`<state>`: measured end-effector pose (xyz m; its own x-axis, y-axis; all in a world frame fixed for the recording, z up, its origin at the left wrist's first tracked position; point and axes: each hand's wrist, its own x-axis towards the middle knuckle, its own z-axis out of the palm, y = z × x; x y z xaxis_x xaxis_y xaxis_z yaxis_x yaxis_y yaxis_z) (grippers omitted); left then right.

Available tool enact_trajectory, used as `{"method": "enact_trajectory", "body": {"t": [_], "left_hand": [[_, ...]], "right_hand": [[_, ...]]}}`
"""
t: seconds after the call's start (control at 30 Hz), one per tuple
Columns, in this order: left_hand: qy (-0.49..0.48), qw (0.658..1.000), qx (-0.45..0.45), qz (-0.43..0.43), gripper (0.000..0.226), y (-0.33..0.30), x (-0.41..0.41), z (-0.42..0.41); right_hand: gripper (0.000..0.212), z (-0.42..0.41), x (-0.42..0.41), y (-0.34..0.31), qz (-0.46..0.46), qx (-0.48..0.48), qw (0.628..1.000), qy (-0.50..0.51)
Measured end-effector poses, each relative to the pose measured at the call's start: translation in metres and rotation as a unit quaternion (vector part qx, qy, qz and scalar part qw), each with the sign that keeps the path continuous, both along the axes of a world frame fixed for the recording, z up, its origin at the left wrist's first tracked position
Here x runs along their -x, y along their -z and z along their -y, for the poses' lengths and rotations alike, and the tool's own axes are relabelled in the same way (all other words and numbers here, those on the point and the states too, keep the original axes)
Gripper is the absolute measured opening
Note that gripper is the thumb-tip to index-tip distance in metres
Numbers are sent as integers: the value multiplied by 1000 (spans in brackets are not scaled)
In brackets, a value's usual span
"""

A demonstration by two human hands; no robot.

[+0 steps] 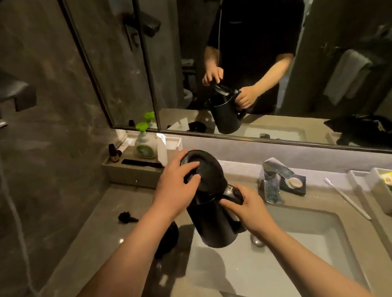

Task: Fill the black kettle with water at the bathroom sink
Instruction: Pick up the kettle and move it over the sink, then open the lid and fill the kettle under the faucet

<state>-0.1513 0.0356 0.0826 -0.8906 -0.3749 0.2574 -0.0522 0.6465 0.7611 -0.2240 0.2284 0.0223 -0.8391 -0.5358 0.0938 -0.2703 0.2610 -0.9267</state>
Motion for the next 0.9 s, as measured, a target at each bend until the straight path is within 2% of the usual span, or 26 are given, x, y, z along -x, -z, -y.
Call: {"method": "enact_trajectory", "body": {"t": [0.1, 0.27, 0.37, 0.47, 0.6, 0.8, 0.9], "left_hand": [[73, 997, 33, -1, 34, -11, 22, -41], [185, 983, -15, -3, 38, -11, 60, -100], [197, 980, -33, 15, 36, 7, 84, -122], [184, 980, -15, 80, 34, 35, 109, -134], [197, 966, 59, 157, 38, 65, 145, -145], [225, 934, 224, 161, 49, 90, 198, -160], [239, 913, 305, 131, 46, 98, 218, -165]], "right_hand": [[18, -42, 3, 3, 5, -29, 998, 53], [14, -121, 7, 17, 40, -69, 985, 151], [14, -164, 9, 28, 59, -88, 973, 204], [14, -198, 12, 45, 91, -81, 963, 241], [15, -216, 22, 70, 152, -85, 954, 245], [11, -207, 40, 99, 196, -57, 949, 239], [10, -203, 49, 108, 206, -54, 945, 249]]}}
